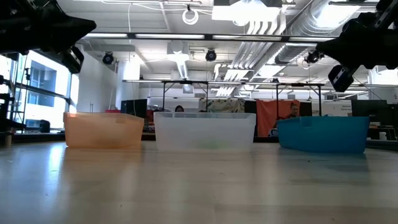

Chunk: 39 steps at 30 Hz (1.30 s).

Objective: Sort Halloween decoration
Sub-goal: Return to home position

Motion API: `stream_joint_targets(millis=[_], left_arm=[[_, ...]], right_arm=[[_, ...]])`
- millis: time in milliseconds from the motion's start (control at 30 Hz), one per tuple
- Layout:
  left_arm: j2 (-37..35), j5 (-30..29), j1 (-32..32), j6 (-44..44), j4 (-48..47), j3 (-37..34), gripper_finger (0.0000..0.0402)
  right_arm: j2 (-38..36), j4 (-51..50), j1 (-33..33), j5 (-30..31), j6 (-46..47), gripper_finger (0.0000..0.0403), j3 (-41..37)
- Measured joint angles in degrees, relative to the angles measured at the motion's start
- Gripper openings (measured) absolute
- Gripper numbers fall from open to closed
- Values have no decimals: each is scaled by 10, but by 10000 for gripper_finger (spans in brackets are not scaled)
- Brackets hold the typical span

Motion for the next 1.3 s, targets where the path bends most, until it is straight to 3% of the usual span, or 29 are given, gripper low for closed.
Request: stream_joint_targets(millis=[1300], left_arm=[[4,0,0,0,-9,0,1]], right_arm=[[1,-18,0,0,0,0,0]])
